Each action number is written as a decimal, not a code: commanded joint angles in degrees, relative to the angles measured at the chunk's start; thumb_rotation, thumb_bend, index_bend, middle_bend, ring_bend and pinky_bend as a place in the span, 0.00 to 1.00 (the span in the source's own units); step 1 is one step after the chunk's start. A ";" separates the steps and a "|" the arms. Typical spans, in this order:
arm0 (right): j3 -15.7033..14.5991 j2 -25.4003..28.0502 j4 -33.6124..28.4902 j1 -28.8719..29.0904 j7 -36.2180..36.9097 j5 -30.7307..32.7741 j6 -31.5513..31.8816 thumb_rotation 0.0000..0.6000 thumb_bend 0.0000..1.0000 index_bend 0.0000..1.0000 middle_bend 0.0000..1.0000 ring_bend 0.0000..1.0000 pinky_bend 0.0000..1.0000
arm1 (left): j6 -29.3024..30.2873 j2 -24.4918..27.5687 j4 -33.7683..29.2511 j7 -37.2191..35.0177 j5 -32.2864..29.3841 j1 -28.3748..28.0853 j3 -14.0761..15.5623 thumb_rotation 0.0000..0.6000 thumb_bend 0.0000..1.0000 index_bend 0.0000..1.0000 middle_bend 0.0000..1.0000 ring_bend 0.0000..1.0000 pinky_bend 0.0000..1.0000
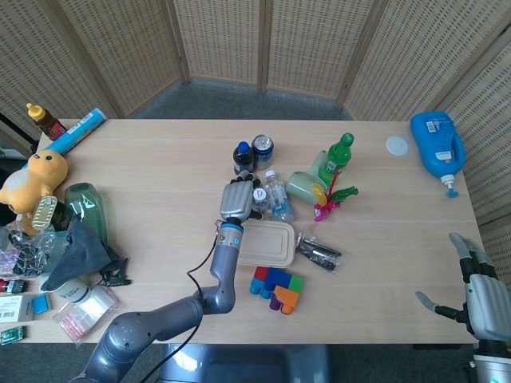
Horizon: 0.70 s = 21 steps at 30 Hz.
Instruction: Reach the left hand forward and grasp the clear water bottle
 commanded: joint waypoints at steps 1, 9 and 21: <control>0.12 0.23 0.07 -0.03 0.39 0.22 0.09 0.94 0.00 0.00 0.00 0.00 0.00 | 2.16 -0.03 0.42 -0.44 -0.94 -0.75 1.54 1.00 0.09 0.78 0.62 0.42 0.48; -0.10 0.53 -0.06 -0.14 0.75 -0.19 0.25 0.94 0.00 0.00 0.00 0.00 0.00 | 6.67 -0.03 2.25 -2.16 1.21 -1.32 2.10 1.00 0.14 0.87 0.72 0.51 0.57; -1.15 0.29 -1.06 -0.57 -0.95 -2.89 1.28 0.95 0.00 0.00 0.00 0.00 0.00 | 18.24 12.26 -15.02 4.10 8.55 1.58 -5.46 1.00 0.14 0.87 0.72 0.52 0.57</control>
